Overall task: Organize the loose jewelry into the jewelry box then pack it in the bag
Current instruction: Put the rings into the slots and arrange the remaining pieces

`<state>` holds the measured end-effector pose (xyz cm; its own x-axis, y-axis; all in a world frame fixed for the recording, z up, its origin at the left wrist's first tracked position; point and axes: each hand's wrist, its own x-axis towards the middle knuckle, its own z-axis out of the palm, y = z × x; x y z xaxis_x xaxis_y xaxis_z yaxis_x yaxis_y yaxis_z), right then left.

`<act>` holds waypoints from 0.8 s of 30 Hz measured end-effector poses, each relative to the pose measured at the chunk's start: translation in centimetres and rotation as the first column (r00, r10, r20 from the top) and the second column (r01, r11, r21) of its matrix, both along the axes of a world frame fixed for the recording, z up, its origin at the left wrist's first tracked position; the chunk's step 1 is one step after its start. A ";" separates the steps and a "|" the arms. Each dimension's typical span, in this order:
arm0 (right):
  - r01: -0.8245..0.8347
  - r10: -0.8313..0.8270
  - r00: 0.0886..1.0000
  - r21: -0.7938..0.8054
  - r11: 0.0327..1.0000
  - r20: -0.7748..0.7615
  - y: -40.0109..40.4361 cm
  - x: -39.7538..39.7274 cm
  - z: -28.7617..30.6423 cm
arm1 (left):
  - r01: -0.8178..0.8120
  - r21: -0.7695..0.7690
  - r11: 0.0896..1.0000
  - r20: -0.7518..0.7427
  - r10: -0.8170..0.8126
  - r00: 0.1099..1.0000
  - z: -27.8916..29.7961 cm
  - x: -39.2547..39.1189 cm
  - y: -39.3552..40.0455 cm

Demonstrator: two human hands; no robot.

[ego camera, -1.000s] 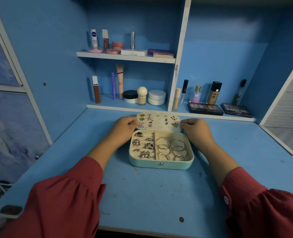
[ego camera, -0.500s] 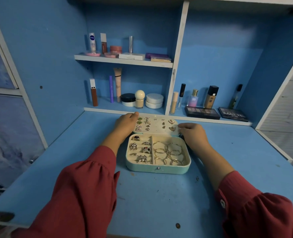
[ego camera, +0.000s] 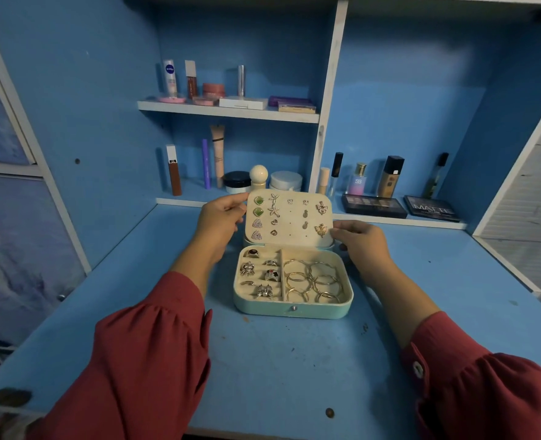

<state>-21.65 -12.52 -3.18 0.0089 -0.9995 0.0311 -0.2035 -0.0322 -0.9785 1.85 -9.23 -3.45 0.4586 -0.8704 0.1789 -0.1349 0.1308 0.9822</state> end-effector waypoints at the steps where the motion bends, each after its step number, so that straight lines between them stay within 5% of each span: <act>1: -0.006 0.006 1.000 -0.001 1.000 0.010 0.1 -0.1 0.1 | -0.003 -0.009 1.000 -0.005 0.003 1.000 0.1 0.1 0.2; 12: -0.240 0.236 0.969 0.058 0.969 0.072 0.2 -2.3 0.8 | 0.225 0.185 0.957 -0.027 -0.224 0.974 0.4 1.3 3.2; 24: -0.373 0.367 0.920 0.022 0.928 0.139 0.4 -3.8 1.1 | 0.356 0.209 0.911 -0.094 -0.344 0.934 0.8 2.0 5.0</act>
